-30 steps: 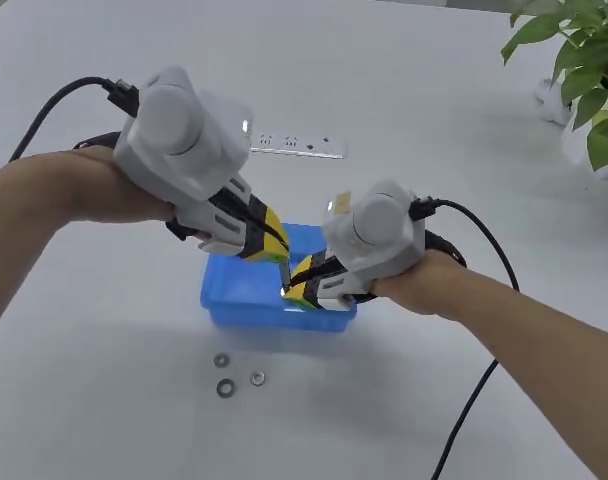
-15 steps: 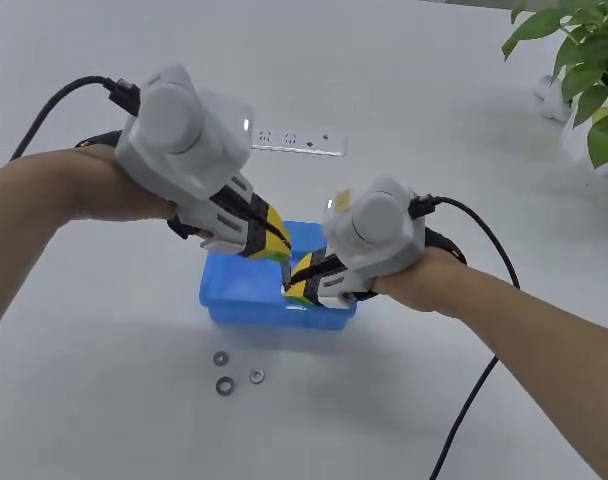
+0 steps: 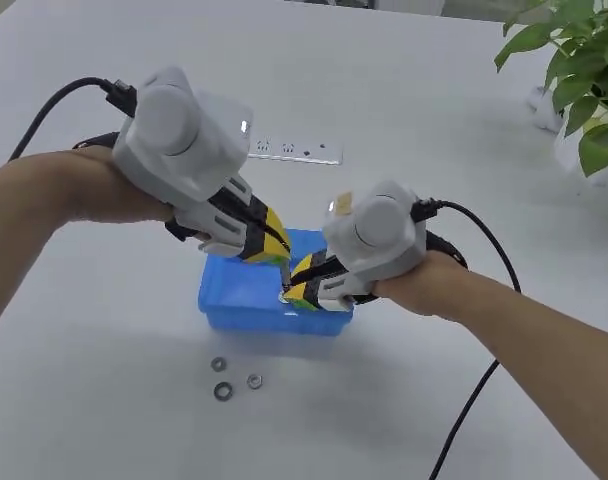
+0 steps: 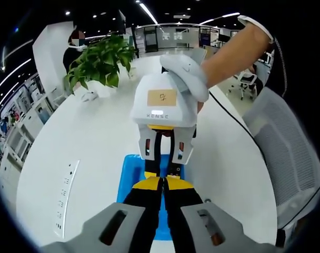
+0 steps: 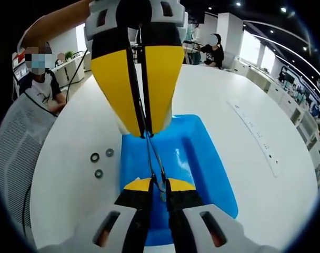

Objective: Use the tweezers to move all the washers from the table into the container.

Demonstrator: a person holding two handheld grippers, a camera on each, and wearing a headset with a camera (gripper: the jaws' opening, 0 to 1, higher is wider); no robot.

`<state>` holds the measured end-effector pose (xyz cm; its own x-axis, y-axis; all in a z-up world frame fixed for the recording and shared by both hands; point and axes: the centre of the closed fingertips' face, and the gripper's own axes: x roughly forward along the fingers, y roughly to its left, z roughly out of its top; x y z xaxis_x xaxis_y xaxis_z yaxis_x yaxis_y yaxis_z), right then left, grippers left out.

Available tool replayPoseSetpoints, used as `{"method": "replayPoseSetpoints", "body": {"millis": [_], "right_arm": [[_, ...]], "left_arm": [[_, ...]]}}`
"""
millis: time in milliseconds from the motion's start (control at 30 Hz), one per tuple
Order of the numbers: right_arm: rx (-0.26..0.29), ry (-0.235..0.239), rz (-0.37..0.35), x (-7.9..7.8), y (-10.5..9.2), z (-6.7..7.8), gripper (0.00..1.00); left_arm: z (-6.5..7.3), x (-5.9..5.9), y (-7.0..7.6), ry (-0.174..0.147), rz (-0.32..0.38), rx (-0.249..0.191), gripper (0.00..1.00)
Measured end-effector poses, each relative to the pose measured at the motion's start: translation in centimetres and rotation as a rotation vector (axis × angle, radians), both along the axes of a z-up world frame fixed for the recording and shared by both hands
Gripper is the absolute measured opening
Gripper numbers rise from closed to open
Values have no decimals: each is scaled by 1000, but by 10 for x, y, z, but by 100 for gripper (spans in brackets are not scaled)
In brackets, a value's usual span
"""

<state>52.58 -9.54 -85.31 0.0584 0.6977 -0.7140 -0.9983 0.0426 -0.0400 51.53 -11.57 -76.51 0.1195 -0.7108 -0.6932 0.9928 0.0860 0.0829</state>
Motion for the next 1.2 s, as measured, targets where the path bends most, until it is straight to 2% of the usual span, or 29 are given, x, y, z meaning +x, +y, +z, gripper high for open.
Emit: {"method": "replayPoseSetpoints", "body": {"millis": [467,800,1200], "right_arm": [[27,-22,4,-11,4,20,13],[55,-34,25,-24,11,33,15],[70,-35,59,-42,21,39,15]], "left_arm": [[19,-10,0,-13,-4,-7,5],[31,-24,5,-15,-6,0,5],[33,-41,13,-19,-3,6,5]]}}
